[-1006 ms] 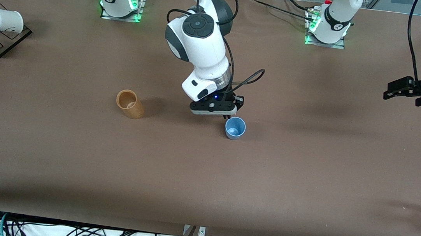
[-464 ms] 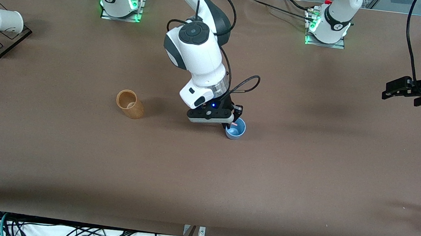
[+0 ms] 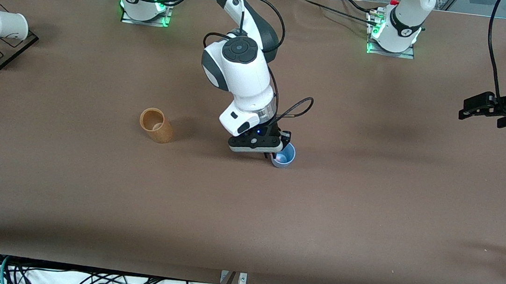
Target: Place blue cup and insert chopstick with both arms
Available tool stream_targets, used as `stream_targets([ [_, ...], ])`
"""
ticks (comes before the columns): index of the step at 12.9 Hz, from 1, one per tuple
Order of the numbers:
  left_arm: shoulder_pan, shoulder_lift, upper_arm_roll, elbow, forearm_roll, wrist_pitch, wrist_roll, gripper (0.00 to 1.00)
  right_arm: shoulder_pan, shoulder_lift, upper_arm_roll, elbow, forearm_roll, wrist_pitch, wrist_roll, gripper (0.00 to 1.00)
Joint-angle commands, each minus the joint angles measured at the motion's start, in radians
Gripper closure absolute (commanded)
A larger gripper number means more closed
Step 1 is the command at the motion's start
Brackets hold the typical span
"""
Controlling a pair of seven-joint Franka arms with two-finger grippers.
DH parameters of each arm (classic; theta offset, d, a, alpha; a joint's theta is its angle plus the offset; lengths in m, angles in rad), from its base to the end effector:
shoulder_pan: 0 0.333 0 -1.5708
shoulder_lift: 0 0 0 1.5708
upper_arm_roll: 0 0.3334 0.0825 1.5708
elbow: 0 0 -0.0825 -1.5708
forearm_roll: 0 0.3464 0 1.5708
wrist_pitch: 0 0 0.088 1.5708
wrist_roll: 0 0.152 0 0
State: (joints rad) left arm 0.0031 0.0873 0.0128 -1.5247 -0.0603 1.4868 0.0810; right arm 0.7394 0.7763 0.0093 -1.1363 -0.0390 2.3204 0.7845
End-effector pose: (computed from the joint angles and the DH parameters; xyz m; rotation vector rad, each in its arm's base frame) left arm 0.5292 -0.0014 0.5646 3.0690 -0.1019 -0.1878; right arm 0.5799 0.5329 0.3701 -2.8440 0.0272 -0.4513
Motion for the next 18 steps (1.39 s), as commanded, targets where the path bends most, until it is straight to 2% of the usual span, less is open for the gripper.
stream_targets([
  [1, -0.003, -0.008, 0.004, -0.009, -0.021, 0.006, 0.006, 0.0, 0.001, -0.009, -0.008, 0.038, -0.007, -0.106, 0.012, 0.0],
  [5, -0.003, -0.008, 0.004, -0.009, -0.021, 0.006, 0.008, 0.0, -0.046, -0.103, 0.0, 0.038, -0.001, -0.347, -0.023, 0.0],
  [13, -0.002, -0.006, 0.004, -0.009, -0.021, 0.006, 0.008, 0.0, -0.278, -0.322, -0.025, 0.01, 0.077, -0.795, -0.534, 0.0],
  [14, -0.002, -0.006, 0.004, -0.009, -0.021, 0.006, 0.006, 0.0, -0.287, -0.359, -0.035, -0.02, 0.077, -0.823, -0.563, 0.0],
  [18, -0.002, -0.006, 0.004, -0.009, -0.021, 0.006, 0.008, 0.0, -0.418, -0.63, -0.025, -0.325, 0.077, -0.811, -0.721, 0.0],
])
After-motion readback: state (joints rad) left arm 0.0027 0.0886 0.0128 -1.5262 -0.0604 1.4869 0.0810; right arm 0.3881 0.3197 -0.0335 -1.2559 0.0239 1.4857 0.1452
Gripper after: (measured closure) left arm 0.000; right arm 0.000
